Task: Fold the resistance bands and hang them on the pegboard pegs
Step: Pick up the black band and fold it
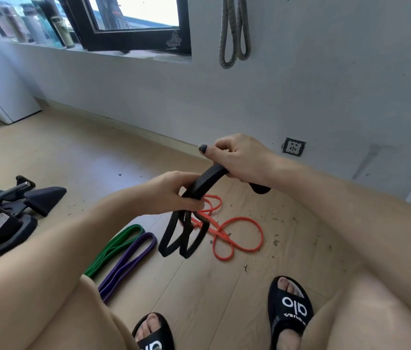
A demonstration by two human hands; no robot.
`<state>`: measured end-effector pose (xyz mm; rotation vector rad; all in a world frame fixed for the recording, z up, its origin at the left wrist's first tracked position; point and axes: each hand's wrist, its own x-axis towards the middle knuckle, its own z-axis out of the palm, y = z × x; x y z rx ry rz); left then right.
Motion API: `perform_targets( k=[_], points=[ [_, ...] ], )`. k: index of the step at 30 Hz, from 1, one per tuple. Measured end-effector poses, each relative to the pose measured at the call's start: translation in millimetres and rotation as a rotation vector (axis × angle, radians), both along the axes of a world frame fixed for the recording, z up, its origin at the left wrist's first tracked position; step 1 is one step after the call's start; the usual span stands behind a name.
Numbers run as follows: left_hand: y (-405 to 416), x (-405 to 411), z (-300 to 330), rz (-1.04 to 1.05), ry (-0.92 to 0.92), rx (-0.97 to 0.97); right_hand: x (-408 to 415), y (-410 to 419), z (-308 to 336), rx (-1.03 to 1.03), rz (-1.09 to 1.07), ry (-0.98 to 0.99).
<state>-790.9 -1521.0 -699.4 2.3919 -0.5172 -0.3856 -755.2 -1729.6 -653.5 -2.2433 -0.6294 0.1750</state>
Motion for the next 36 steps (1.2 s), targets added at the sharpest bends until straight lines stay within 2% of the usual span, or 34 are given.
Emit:
perform_targets(
  k=[6, 11, 14, 17, 23, 31, 36],
  points=[
    [12, 4, -10, 0.027, 0.083, 0.032, 2, -4, 3, 0.036, -0.011, 0.028],
    [18, 3, -11, 0.06, 0.12, -0.02, 2, -11, 3, -0.138, -0.028, -0.036],
    [27, 4, -11, 0.055, 0.064, 0.09, 0, -18, 3, -0.272, 0.054, 0.053],
    [35, 3, -13, 0.0, -0.046, 0.265, -4, -20, 2, -0.376, 0.133, 0.036],
    [36, -2, -15, -0.029, -0.079, 0.377, 1, -14, -7, -0.346, 0.157, 0.019],
    [66, -15, -10, 0.089, -0.004, 0.22, 5, -1, -11, -0.251, 0.175, 0.063],
    [94, -25, -20, 0.091, -0.097, 0.324, 6, 16, -19, -0.303, 0.218, 0.076]
  ],
)
